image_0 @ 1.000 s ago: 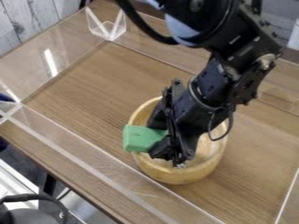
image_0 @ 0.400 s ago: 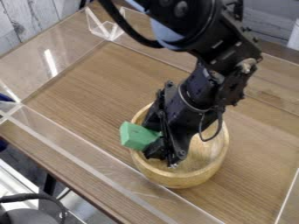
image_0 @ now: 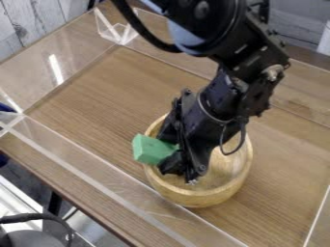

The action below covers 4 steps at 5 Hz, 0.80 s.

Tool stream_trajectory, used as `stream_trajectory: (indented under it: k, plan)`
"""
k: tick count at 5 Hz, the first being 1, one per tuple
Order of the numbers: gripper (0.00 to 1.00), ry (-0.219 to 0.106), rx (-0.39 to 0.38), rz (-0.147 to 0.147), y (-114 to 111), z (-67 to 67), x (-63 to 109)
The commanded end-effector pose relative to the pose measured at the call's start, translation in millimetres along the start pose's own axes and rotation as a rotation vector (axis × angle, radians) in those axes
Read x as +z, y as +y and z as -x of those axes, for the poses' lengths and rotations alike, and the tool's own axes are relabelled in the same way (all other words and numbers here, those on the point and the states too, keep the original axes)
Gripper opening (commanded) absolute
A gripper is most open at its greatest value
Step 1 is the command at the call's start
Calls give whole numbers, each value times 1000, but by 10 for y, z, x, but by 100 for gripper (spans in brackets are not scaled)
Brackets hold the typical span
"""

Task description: Put the green block in the brown bowl

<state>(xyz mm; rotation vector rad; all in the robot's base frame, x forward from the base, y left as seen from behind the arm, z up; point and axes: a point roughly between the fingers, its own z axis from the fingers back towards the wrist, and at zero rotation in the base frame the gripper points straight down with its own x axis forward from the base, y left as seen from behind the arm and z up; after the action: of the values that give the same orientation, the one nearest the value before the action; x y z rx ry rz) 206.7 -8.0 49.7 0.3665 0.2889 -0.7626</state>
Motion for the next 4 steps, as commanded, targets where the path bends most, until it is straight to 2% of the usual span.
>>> stream_trajectory:
  k: [1,3,4]
  plan:
    - [0,9,49,-7,83,24,-13]
    - [0,20,58,-2,142,65,-28]
    - [0,31,69,-13,175,61,-104]
